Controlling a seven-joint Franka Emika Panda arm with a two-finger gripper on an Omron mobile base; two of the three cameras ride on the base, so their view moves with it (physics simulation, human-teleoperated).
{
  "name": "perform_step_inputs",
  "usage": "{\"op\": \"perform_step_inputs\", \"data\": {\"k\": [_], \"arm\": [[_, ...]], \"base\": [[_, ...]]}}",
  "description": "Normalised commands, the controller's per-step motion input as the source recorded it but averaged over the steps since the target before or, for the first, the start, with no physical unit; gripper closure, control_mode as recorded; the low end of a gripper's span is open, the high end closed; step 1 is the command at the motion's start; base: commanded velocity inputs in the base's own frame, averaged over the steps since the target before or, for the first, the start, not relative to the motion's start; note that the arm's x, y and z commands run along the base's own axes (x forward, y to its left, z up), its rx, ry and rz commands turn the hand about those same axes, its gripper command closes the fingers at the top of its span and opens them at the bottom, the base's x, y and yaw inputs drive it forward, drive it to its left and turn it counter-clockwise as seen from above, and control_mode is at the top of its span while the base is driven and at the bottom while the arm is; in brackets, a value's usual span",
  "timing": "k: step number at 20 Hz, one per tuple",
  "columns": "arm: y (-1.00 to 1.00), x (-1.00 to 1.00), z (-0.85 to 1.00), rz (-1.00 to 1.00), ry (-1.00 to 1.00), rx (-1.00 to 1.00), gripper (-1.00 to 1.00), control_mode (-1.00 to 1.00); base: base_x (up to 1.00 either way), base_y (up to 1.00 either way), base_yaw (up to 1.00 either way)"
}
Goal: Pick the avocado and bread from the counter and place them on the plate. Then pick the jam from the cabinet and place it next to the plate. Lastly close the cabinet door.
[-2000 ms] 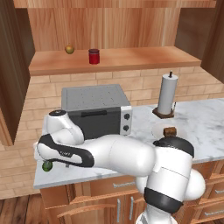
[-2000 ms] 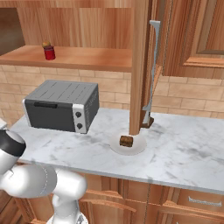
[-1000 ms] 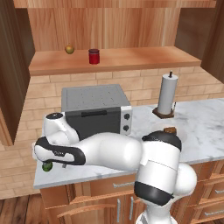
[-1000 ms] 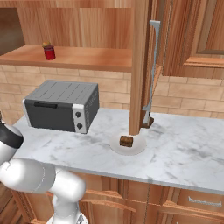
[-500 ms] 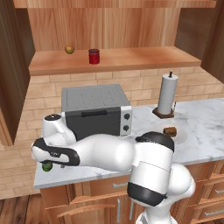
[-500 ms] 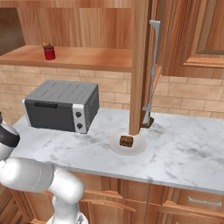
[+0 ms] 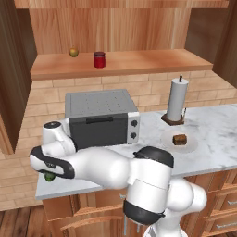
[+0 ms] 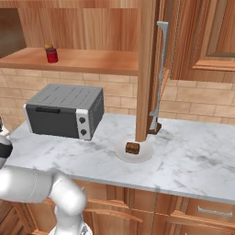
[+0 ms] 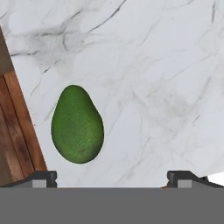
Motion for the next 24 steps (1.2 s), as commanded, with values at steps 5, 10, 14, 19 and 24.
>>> {"op": "perform_step_inputs", "data": {"k": [5,10,14,19,24], "arm": [[0.09,0.10,-0.08,-0.02,0.01,-0.01,-1.00,-1.00],[0.07,0.11,-0.13,-0.01,0.02,-0.01,-1.00,-1.00],[0.04,0.08,-0.13,-0.01,0.01,-0.01,-1.00,-1.00],[0.03,0.09,-0.10,-0.01,0.00,0.00,-1.00,-1.00],[0.03,0.07,-0.11,0.00,0.01,0.00,-1.00,-1.00]], "base": [[0.00,0.00,0.00],[0.00,0.00,0.00],[0.00,0.00,0.00],[0.00,0.00,0.00],[0.00,0.00,0.00]]}}
